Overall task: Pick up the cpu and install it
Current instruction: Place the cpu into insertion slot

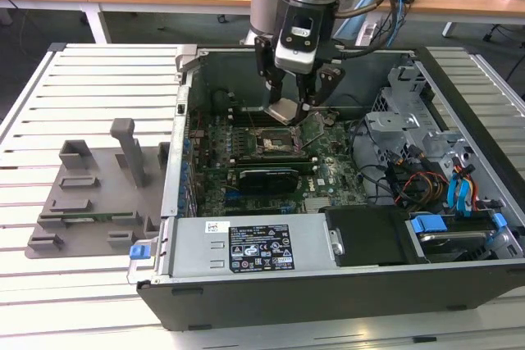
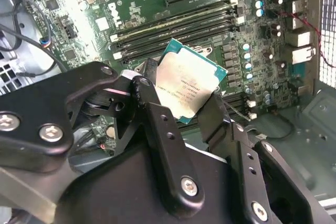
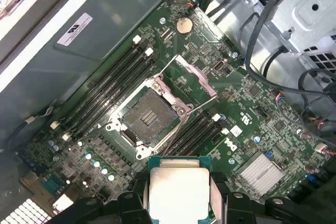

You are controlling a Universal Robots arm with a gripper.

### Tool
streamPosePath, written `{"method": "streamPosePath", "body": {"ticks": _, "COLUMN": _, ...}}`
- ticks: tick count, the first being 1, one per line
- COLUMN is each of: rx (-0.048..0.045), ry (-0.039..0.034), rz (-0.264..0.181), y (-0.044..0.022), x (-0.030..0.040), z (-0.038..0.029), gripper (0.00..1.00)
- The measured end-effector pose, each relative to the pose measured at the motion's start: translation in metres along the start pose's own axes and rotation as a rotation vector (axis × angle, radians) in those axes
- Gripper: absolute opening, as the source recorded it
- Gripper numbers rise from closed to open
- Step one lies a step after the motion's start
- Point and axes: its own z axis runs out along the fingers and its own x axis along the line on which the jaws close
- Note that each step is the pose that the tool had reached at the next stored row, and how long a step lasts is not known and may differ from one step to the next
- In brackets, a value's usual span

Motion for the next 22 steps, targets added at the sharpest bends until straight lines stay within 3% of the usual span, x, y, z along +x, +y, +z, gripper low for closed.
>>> {"method": "streamPosePath", "body": {"ticks": 2, "rx": 0.0003, "ry": 0.002, "rz": 0.024, "y": 0.0, "x": 0.0, "z": 0.0001, "gripper": 0.55}}
{"method": "streamPosePath", "body": {"ticks": 12, "rx": 0.0039, "ry": 0.019, "rz": 0.235, "y": 0.0, "x": 0.0, "z": 0.0002, "gripper": 0.55}}
{"method": "streamPosePath", "body": {"ticks": 22, "rx": 0.0068, "ry": 0.0301, "rz": 0.379, "y": 0.0, "x": 0.0, "z": 0.0003, "gripper": 0.55}}
